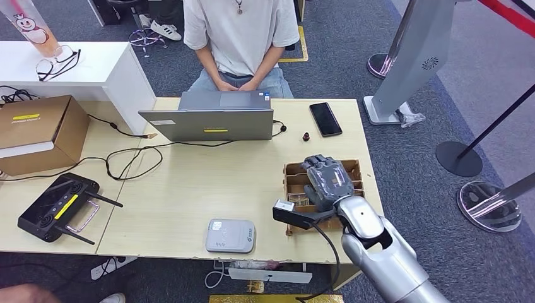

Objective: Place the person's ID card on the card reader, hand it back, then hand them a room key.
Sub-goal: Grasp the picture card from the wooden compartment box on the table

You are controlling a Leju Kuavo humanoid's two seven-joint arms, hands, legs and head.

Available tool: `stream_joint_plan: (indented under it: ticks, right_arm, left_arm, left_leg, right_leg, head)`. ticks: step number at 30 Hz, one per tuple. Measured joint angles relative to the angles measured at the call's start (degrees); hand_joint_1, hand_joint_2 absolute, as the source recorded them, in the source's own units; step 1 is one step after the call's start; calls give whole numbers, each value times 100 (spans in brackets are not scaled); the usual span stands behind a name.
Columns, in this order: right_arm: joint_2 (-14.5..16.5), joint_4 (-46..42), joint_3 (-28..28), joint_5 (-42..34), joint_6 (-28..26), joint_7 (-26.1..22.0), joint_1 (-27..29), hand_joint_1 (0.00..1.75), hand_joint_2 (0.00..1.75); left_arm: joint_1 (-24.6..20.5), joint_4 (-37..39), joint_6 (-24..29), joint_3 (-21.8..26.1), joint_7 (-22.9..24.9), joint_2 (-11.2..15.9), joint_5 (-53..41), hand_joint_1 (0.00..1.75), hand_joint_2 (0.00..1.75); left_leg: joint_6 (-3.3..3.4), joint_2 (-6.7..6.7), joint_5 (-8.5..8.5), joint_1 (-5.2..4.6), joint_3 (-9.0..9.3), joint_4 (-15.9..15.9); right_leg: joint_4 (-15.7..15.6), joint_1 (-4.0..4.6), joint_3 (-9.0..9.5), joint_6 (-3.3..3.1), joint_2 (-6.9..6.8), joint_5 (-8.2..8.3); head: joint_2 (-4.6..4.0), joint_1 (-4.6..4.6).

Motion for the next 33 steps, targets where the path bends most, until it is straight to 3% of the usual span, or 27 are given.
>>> stream_joint_plan:
  ticks: [1, 4, 5, 8, 21, 33]
  right_arm:
    - [15, 26, -1, 1, -3, 1, -13, 81, 175]
    - [52, 96, -1, 4, -21, 5, -57, 125, 175]
    - [66, 121, -1, 9, -34, 6, -78, 147, 175]
    - [115, 213, -1, 56, -103, 6, -132, 175, 175]
    - [254, 386, -32, 309, -761, -149, -163, 175, 175]
    - [386, 46, -231, 559, -1885, -544, 9, 175, 175]
  left_arm:
    - [0, 0, -1, 0, 3, 0, 0, 0, 0]
    - [-2, 0, -1, 0, 4, 0, 0, 0, 0]
    - [-2, 0, -1, 0, 4, 0, 0, 0, 0]
    - [-7, 0, -1, 0, 4, -1, 1, 0, 0]
    - [-28, 0, -1, 0, 4, -2, 7, 0, 0]
    - [-33, 0, 4, 0, 4, -2, 4, 0, 0]
  left_leg:
    - [0, 0, 0, 0, 0, 0]
    - [0, 0, 0, 0, 0, 0]
    - [0, 1, 0, 0, 1, 0]
    - [0, 0, 0, 0, 1, 0]
    - [0, 0, 0, 0, 0, 0]
    - [0, 0, 0, 0, 1, 0]
  right_leg:
    - [0, 0, 0, 0, 0, 0]
    - [0, 0, 0, 0, 0, 0]
    - [0, 0, 0, 0, 1, 0]
    - [0, 0, 0, 0, 0, 0]
    - [0, 0, 0, 0, -1, 0]
    - [0, 0, 0, 0, 0, 0]
  head:
    - [0, -1]
    - [0, -1]
    - [0, -1]
    - [0, 1]
    - [0, -1]
    - [0, -1]
